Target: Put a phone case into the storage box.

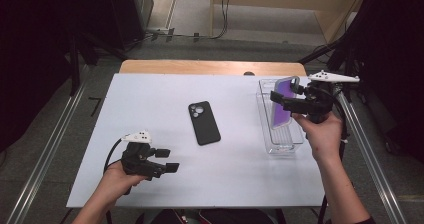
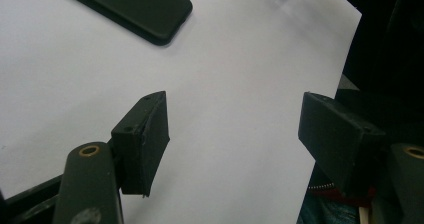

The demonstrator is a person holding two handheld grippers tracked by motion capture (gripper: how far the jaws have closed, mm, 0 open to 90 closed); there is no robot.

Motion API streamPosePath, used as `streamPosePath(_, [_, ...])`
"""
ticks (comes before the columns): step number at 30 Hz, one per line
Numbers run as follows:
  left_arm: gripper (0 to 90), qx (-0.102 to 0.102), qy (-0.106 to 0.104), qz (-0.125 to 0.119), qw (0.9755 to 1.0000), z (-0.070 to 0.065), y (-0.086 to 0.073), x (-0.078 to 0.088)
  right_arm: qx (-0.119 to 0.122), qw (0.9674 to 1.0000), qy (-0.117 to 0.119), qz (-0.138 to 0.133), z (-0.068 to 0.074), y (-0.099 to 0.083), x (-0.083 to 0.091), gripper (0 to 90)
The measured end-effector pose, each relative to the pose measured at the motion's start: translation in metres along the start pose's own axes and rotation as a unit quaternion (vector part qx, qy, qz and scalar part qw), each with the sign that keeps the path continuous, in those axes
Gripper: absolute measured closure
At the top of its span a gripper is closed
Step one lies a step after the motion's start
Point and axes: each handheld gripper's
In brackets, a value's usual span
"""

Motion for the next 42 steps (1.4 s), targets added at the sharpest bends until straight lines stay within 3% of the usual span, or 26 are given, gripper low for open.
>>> streamPosePath(10, [28.7,0.002,0.001,-0.001,1.0,0.001,0.0,0.001,-0.019,0.9979,-0.06,-0.014,-0.011,-0.007,-0.015,15.5])
streamPosePath(21, [28.7,0.011,-0.001,-0.01,0.9999,0.004,0.0,0.002,-0.035,0.9929,-0.109,-0.032,-0.018,-0.013,-0.042,15.5])
streamPosePath(34, [28.6,0.015,0.003,-0.008,0.9999,0.006,-0.001,0.002,-0.043,0.99,-0.126,-0.047,-0.031,-0.012,-0.064,15.5])
streamPosePath(42, [28.7,0.011,-0.002,-0.01,0.9999,0.005,0.0,0.001,-0.039,0.9884,-0.141,-0.039,-0.037,-0.009,-0.083,15.4])
Point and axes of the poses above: each handheld gripper's, and its own axes: x roughly backward along the jaws, y roughly out of its top, z roughly to its left, and after that the axes turned 8 degrees about -y, right-handed
